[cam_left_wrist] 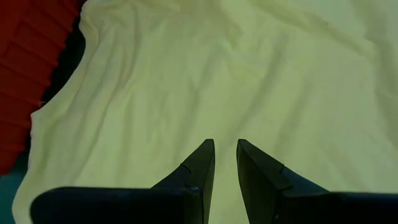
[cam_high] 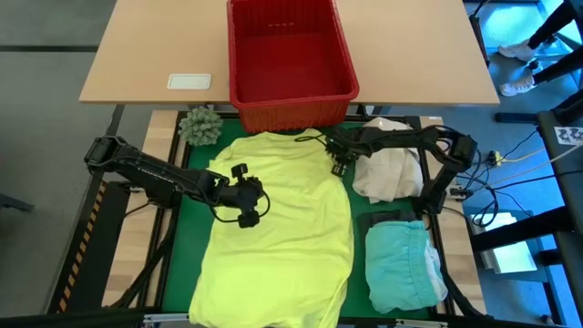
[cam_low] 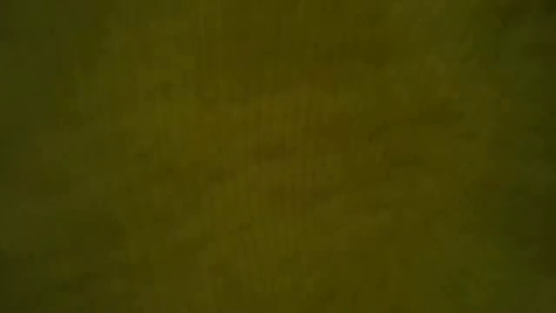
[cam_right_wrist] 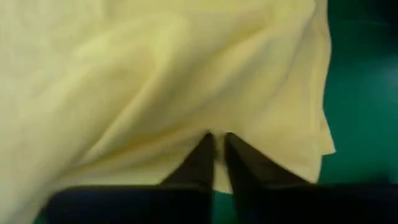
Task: Fold Laundry from Bin
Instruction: Fold the yellow shirt
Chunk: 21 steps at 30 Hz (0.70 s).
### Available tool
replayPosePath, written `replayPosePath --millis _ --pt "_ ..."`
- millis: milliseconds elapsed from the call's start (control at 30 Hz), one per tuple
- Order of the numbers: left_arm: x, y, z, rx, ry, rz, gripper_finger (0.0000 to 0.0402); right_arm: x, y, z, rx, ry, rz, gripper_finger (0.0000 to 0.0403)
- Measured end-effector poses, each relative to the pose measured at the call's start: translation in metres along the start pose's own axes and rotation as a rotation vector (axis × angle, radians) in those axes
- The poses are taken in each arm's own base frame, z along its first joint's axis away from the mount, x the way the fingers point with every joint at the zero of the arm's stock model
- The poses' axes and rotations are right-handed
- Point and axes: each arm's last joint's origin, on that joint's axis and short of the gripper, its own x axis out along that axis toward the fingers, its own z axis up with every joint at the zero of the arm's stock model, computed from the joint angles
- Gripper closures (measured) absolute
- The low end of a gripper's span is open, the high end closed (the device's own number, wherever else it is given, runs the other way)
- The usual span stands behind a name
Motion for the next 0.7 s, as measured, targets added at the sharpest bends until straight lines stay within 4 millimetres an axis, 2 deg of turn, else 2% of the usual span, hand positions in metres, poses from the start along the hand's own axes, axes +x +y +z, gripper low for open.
replayPosePath --millis 67,167,333,533,700 --pt "0.0 0.0 0.0 0.001 0.0 -0.001 0.0337 -0.004 -0.001 0.003 -0.002 0.008 0.004 0.0391" --pt "0.0 0.0 0.0 0.001 0.0 -0.001 0.0337 -0.012 -0.002 0.007 0.014 0.019 0.004 0.0382" --pt "0.0 0.001 -0.003 0.009 0.029 0.009 0.0337 -0.035 -0.003 0.019 0.025 -0.04 -0.015 0.0398" --pt "0.0 0.012 -0.02 -0.037 0.202 0.103 0.0337 -0.064 0.001 0.028 0.023 -0.107 -0.032 0.04" --pt "-0.004 0.024 -0.034 -0.086 0.335 0.228 0.0337 -0.079 0.015 0.029 -0.013 -0.128 -0.029 0.0401"
